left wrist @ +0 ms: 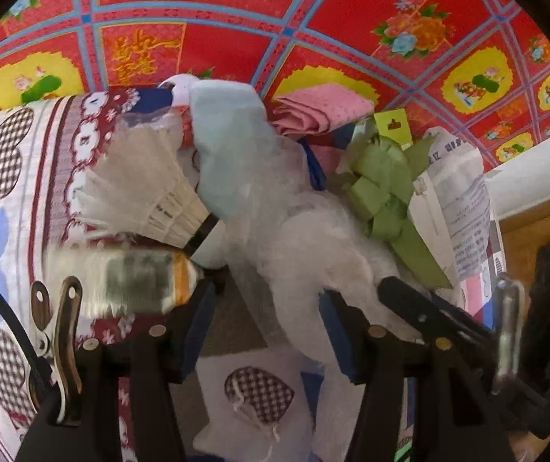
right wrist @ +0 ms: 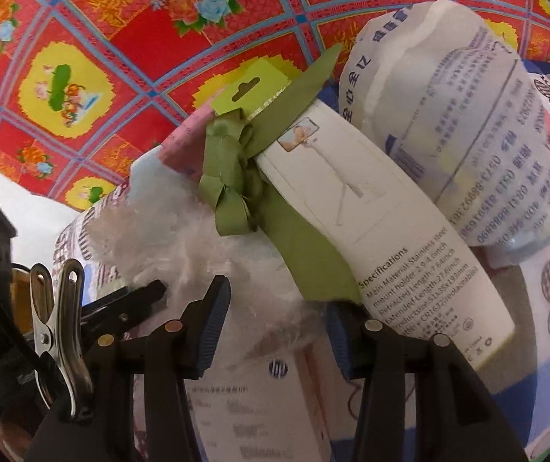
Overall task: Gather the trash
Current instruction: 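Lower both grippers onto the clear plastic bag and close them on it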
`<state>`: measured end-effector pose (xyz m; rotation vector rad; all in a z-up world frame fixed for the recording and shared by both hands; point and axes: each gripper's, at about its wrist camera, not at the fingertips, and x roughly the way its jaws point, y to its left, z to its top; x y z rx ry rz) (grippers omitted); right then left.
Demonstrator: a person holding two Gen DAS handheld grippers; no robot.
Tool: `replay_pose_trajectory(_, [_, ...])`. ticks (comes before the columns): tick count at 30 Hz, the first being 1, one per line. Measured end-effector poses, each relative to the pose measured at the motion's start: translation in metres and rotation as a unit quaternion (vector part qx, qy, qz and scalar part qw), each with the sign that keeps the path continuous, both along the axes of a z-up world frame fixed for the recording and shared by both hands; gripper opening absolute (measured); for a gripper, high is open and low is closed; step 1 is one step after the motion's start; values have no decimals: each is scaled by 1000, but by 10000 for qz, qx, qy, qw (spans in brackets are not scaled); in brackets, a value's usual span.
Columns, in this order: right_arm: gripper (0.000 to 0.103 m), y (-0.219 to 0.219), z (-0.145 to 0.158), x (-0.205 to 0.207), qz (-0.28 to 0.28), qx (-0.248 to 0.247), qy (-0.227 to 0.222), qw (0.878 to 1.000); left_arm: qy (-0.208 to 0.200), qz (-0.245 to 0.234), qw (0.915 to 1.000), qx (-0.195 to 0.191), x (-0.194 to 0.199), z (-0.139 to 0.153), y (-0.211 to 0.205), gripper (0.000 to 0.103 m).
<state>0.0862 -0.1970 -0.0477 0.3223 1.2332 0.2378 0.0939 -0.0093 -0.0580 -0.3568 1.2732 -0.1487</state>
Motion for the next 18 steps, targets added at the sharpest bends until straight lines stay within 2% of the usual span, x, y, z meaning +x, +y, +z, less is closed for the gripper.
replay_pose_trajectory(3, [48, 4, 0, 5, 40, -82, -88, 9999, -61, -33, 10000, -54, 6, -1, -3, 60])
replay_pose_trajectory(7, [26, 5, 0, 5, 115, 3, -152, 9998, -15, 7, 9997, -260, 7, -5, -4, 59])
replay_pose_trajectory(8, [20, 6, 2, 4, 164, 52, -185, 9997, -7, -3, 9996, -299, 7, -5, -4, 55])
replay_pose_trajectory(9, [18, 8, 4, 2, 179, 47, -223, 9996, -3, -28, 9995, -316, 7, -5, -6, 48])
replay_pose_trajectory(11, [12, 9, 9, -2, 228, 57, -326, 9992, -15, -73, 9996, -278, 4, -3, -6, 46])
replay_pose_trajectory(18, [10, 10, 30, -28, 452, 335, -502, 9972, -251, -168, 9992, -265, -19, 25, 9, 42])
